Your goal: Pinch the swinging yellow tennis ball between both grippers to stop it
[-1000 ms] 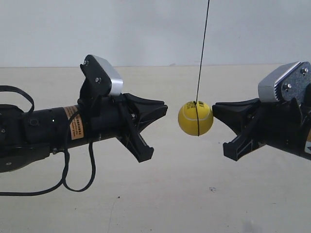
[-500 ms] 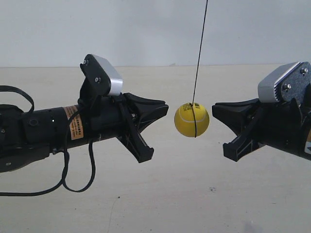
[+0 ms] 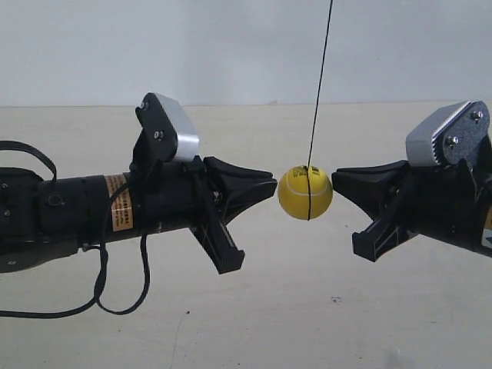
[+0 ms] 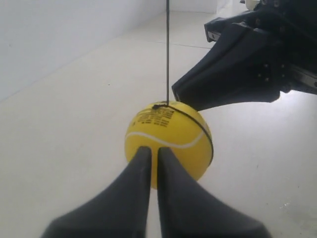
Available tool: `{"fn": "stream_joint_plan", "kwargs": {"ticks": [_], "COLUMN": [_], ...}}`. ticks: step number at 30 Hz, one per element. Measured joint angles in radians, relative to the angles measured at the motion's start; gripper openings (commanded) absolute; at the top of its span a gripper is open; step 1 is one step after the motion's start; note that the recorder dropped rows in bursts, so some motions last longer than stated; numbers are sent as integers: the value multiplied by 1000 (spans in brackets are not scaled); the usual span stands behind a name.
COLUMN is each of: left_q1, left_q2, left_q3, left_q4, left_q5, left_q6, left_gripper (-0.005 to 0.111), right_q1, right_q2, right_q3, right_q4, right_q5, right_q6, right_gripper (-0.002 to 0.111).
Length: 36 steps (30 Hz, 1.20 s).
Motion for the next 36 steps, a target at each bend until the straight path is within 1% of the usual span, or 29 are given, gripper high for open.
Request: {"fn": "stream_joint_plan", "kwargs": {"ticks": [3,6,9,13,20,26,30,36], "left_q1": [0,0,0,0,0,0,0,0], "left_q2": [53,64,65,65,65,65,32,-98], "left_q3": [0,0,0,0,0,0,0,0], "left_q4": [28,32,19,10,-55,-64,-65,-65], "left_q5": [-22,-37,-65,-66,-72,-72,-12,167], "left_q6": [0,11,16,24,57,67,67,60], "left_gripper": [5,5,5,5,5,5,5,5], "right_q1": [0,0,0,0,0,0,0,0], "right_q2": [0,0,0,0,0,0,-25,-129], "right_q3": [0,0,0,0,0,0,0,2], "right_q4": [-7,-7,-7,-10,-15,-15,-17,-22], "right_q5": [0,0,0,0,0,0,9,94], "right_q6": [0,0,2,10,10,10,31,66], "right_gripper": [0,0,0,0,0,0,0,0]}}
